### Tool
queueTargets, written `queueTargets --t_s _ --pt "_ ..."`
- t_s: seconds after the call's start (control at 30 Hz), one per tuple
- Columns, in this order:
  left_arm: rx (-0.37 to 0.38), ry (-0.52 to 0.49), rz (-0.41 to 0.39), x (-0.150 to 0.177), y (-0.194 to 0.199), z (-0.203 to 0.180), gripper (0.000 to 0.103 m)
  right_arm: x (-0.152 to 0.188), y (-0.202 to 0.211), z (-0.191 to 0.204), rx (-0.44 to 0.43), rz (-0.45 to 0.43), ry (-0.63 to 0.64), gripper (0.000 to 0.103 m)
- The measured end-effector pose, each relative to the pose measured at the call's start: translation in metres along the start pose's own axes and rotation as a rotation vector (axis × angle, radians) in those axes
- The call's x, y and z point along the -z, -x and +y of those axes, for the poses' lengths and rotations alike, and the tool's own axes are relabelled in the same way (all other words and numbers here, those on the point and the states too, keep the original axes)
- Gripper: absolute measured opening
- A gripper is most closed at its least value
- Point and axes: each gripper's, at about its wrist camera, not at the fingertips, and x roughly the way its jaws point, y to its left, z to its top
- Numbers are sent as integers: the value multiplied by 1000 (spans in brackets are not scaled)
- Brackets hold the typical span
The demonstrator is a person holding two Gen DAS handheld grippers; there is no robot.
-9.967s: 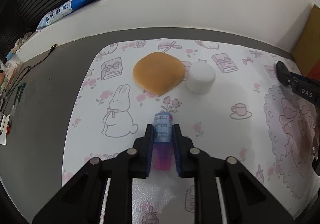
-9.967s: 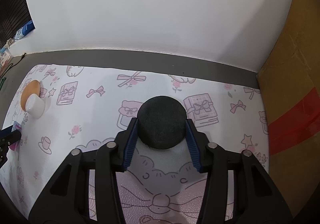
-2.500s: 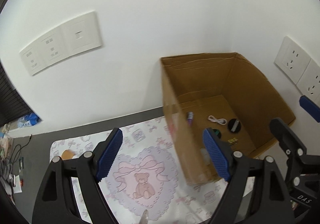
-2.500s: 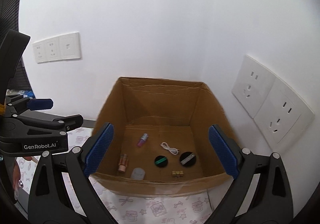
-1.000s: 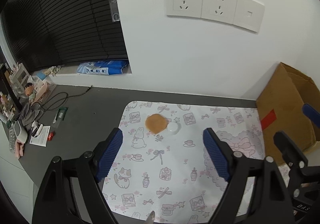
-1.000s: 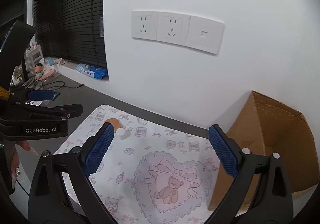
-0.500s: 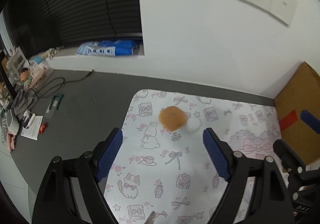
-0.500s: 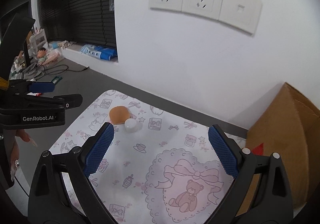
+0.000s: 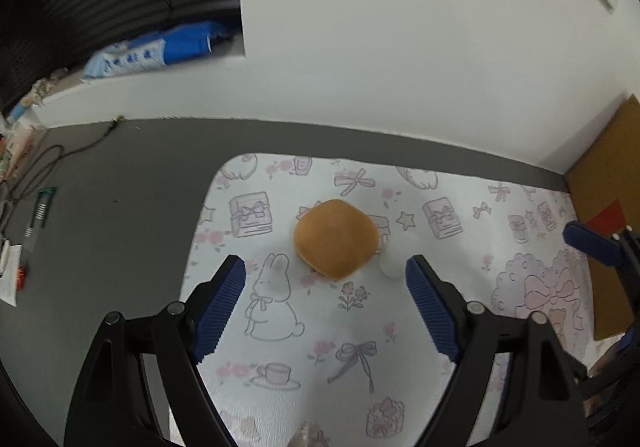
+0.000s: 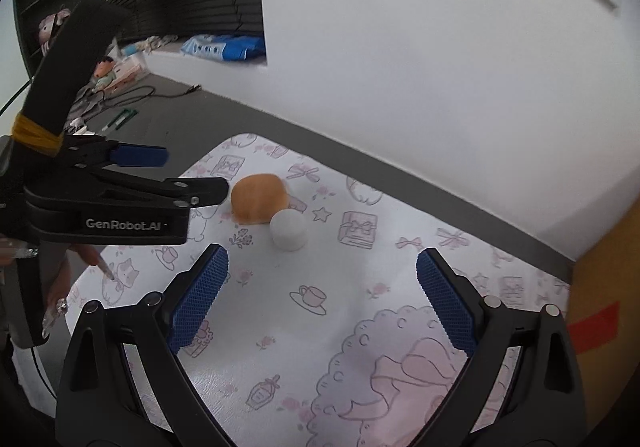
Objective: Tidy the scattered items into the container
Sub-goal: 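Grasp the orange sponge with the left tool while the right tool grasps the white ball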
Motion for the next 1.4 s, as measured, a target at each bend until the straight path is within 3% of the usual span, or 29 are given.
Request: queueTargets --t_s 0.27,0.53,0.83,1.0,1.17,1.3,1.4 --pt "6 -10 70 5 -51 13 81 6 -59 1 -73 59 46 97" --pt "0 -90 72 4 -64 1 81 4 -90 6 -72 74 75 97" --pt "-6 -95 77 -2 -71 3 81 -3 -105 7 -63 93 87 96" --pt "-9 -107 75 -2 -70 4 81 -1 -118 8 -57 130 89 84" --pt "-12 -121 72 -1 -70 5 81 0 -118 10 -53 121 90 82" --pt "-3 -115 68 -2 -70 8 81 -1 -115 11 -54 120 95 60" --pt "-1 -113 65 -4 -70 10 81 -1 -114 9 -51 126 93 55"
